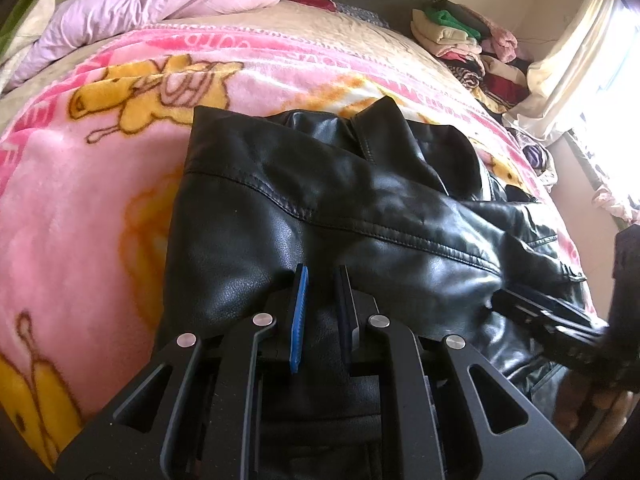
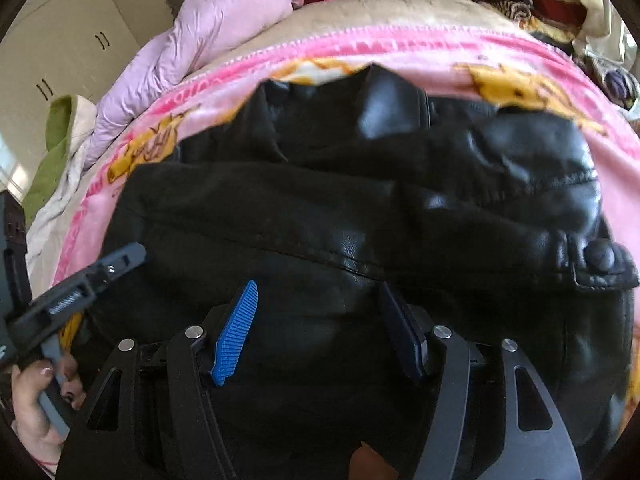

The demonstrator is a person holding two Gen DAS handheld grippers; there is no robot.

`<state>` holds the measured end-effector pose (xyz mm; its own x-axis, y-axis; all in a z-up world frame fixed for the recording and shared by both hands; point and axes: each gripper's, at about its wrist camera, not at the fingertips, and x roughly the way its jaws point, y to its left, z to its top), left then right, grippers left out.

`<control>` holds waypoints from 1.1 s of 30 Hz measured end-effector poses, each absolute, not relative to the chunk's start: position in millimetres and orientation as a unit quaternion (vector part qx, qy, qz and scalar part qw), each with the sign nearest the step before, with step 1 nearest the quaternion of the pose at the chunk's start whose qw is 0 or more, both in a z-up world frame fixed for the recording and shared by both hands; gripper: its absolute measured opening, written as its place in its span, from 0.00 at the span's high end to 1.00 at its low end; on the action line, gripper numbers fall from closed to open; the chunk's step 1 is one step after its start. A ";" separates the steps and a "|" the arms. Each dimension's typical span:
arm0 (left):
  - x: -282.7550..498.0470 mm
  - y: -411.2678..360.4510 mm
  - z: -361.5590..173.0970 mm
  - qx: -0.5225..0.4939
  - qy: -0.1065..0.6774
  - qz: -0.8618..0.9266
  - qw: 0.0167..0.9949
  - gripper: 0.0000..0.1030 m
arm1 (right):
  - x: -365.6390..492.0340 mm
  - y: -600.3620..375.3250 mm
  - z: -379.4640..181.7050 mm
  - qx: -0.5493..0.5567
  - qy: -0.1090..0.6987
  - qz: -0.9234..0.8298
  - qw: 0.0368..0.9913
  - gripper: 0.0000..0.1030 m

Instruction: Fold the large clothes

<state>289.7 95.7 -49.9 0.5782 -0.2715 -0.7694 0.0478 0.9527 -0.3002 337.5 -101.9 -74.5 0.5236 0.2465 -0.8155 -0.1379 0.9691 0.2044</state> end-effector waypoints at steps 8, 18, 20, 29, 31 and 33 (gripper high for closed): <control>285.1 96.6 -40.9 -0.134 0.445 -0.098 0.880 0.92 | 325.3 -95.9 -59.6 0.040 0.455 0.106 0.883 0.39; 252.5 70.5 -15.7 -0.075 0.433 -0.120 0.890 0.46 | 269.7 -97.7 -47.9 0.029 0.429 0.130 0.893 0.39; 252.8 66.5 -28.0 -0.060 0.455 -0.111 0.881 0.37 | 270.6 -104.2 -57.5 0.039 0.443 0.128 0.887 0.39; 253.7 62.2 -42.4 -0.030 0.466 -0.111 0.877 0.30 | 273.0 -122.3 -63.1 0.114 0.452 0.144 0.873 0.39; 248.9 65.4 -32.9 -0.038 0.455 -0.115 0.882 0.29 | 267.2 -126.3 -55.6 0.117 0.441 0.141 0.879 0.39; 246.6 68.0 -25.9 -0.046 0.447 -0.116 0.886 0.26 | 261.3 -133.4 -49.4 0.126 0.429 0.139 0.884 0.32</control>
